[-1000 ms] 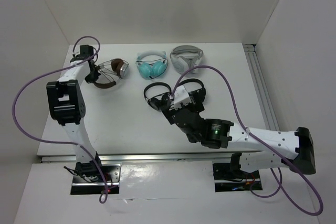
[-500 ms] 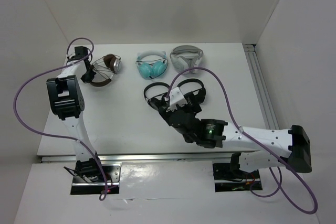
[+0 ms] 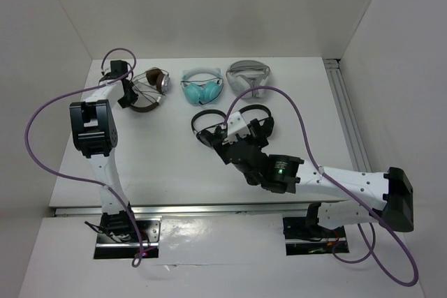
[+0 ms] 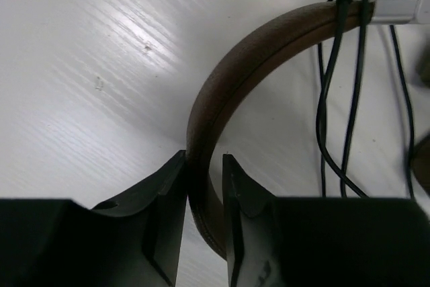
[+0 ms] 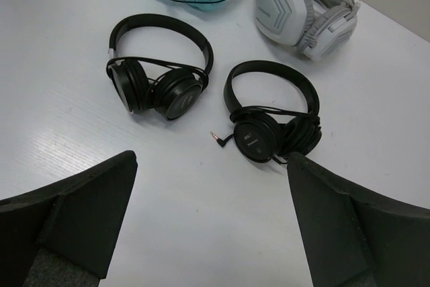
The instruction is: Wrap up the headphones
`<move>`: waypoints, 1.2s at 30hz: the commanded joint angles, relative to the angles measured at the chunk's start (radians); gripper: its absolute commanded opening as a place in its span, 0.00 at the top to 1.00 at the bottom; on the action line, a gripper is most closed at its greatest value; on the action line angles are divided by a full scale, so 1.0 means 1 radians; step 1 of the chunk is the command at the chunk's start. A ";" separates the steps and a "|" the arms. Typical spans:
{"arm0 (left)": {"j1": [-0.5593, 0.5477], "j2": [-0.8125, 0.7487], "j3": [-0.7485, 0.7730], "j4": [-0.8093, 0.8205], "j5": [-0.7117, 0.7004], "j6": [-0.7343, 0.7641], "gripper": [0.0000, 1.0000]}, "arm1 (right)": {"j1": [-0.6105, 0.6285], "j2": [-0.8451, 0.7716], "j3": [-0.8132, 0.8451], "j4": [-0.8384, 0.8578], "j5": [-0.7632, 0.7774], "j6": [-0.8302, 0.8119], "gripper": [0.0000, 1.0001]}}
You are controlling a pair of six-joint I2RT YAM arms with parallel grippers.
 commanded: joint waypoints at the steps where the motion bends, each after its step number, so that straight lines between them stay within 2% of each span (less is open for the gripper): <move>1: -0.004 -0.054 -0.021 0.065 0.038 0.004 0.61 | -0.008 -0.023 -0.012 0.039 -0.006 0.025 0.00; 2: -0.004 -0.066 -0.021 0.074 0.038 0.004 0.57 | -0.008 -0.023 -0.012 0.039 -0.015 0.026 0.00; 3: -0.004 -0.077 -0.038 0.074 0.050 0.004 0.48 | -0.008 -0.034 -0.012 0.039 -0.015 0.026 0.00; 4: -0.004 -0.077 -0.049 0.084 0.050 0.004 0.28 | -0.008 -0.034 -0.012 0.039 -0.015 0.026 0.00; 6: -0.004 -0.101 -0.061 0.085 0.050 0.004 0.00 | -0.008 -0.044 -0.012 0.030 -0.024 0.026 0.00; 10: -0.014 -0.178 -0.090 0.124 0.093 0.014 0.00 | -0.008 -0.066 -0.012 0.030 -0.033 0.026 0.00; 15: -0.061 -0.314 -0.121 0.137 0.076 0.004 0.00 | -0.017 -0.066 0.026 0.018 -0.075 0.053 0.00; 18: -0.098 -0.432 -0.121 0.125 0.058 0.016 0.00 | -0.026 -0.066 0.083 -0.036 -0.075 0.081 0.00; 20: -0.118 -0.498 -0.103 0.065 0.073 0.029 0.00 | -0.026 -0.066 0.132 -0.140 -0.064 0.130 0.00; 22: -0.158 -0.639 -0.119 0.065 0.114 0.030 0.00 | -0.026 -0.066 0.215 -0.227 -0.053 0.182 0.00; 27: -0.207 -0.994 -0.331 0.106 0.240 0.039 0.00 | -0.008 -0.135 0.269 -0.379 -0.003 0.233 0.00; 29: -0.227 -1.148 -0.413 0.106 0.280 0.072 0.00 | -0.008 -0.198 0.257 -0.380 -0.029 0.223 0.00; 32: -0.227 -1.288 -0.501 0.037 0.338 0.099 0.00 | 0.003 -0.277 0.247 -0.428 -0.070 0.246 0.00; 33: -0.236 -1.384 -0.583 0.037 0.348 0.099 0.00 | 0.003 -0.297 0.257 -0.445 -0.092 0.246 0.00; 36: -0.236 -1.528 -0.740 0.037 0.394 0.099 0.00 | 0.003 -0.389 0.257 -0.494 -0.112 0.257 0.00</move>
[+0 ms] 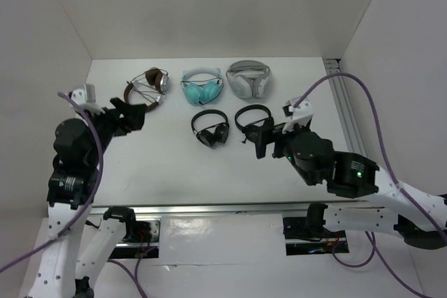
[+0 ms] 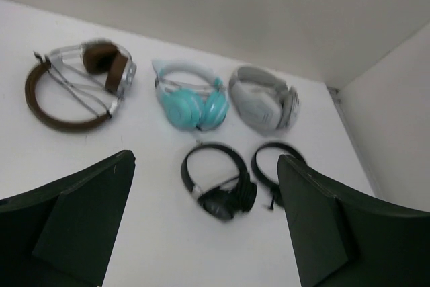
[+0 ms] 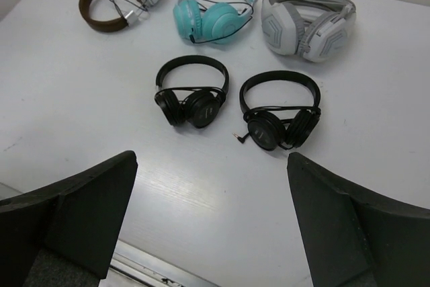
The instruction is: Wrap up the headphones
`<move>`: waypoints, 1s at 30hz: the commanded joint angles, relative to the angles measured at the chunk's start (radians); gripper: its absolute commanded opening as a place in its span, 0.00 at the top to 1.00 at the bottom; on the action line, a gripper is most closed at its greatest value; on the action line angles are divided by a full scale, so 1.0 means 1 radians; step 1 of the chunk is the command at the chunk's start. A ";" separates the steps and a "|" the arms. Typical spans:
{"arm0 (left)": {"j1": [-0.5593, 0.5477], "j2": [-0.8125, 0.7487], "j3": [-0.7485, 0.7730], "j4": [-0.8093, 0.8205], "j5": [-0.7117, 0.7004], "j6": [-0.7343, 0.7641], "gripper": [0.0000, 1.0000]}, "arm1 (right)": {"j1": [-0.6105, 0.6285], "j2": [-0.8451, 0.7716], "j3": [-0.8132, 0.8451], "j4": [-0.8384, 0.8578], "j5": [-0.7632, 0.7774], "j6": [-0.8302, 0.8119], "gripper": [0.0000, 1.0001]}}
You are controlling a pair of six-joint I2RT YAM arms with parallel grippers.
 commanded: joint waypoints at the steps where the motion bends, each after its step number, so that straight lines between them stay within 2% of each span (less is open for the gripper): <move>1: -0.005 -0.144 -0.152 -0.053 0.084 0.034 0.00 | 0.007 -0.107 0.025 -0.101 -0.025 0.032 0.00; 4: -0.005 -0.253 -0.173 -0.144 0.043 0.054 0.00 | 0.007 -0.216 0.025 -0.134 -0.025 0.020 0.00; 9: -0.017 -0.283 -0.192 -0.210 -0.023 0.063 0.00 | 0.007 -0.388 0.000 -0.122 -0.044 0.011 0.00; 18: -0.017 -0.255 -0.239 -0.251 -0.051 0.052 0.00 | 0.007 -0.370 -0.030 -0.239 0.065 0.072 0.00; 24: -0.017 -0.277 -0.270 -0.251 -0.120 0.020 0.00 | 0.007 -0.393 -0.050 -0.239 0.076 0.083 0.00; 30: -0.017 -0.309 -0.279 -0.251 -0.129 0.011 0.00 | 0.007 -0.404 -0.060 -0.239 0.076 0.092 0.00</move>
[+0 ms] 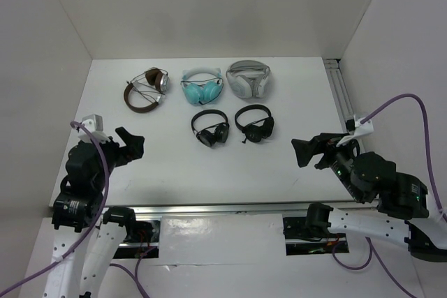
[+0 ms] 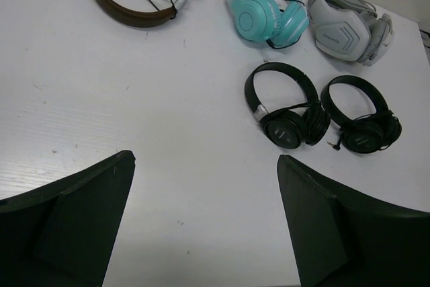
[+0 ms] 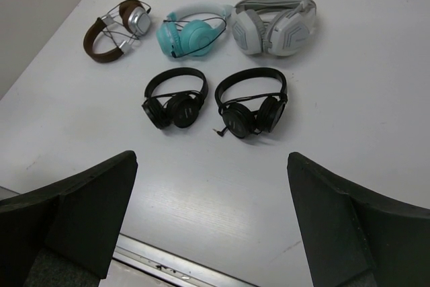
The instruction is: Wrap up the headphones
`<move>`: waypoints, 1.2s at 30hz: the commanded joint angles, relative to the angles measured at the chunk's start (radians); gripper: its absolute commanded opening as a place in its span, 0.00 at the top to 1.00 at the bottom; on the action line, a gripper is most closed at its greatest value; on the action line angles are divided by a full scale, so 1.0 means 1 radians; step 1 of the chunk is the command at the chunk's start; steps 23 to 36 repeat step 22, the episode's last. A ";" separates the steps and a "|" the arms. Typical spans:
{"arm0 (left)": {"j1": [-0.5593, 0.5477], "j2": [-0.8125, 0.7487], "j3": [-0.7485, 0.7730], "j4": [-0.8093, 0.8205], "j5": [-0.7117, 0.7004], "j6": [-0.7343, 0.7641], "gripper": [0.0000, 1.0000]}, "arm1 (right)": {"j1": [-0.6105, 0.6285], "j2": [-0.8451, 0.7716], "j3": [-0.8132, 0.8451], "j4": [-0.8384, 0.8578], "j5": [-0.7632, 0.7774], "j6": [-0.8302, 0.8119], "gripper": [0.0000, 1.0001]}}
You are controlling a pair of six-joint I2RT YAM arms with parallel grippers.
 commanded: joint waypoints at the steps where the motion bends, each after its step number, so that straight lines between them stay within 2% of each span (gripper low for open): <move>1: -0.003 -0.026 -0.003 0.028 -0.023 -0.014 0.00 | 0.007 -0.008 -0.005 -0.019 0.023 0.017 0.00; 21: -0.003 -0.017 -0.012 0.047 -0.005 -0.014 0.00 | 0.007 0.084 -0.024 0.023 0.035 0.026 0.00; 36: -0.003 -0.017 -0.012 0.047 -0.005 -0.014 0.00 | 0.007 0.084 -0.024 0.023 0.035 0.026 0.00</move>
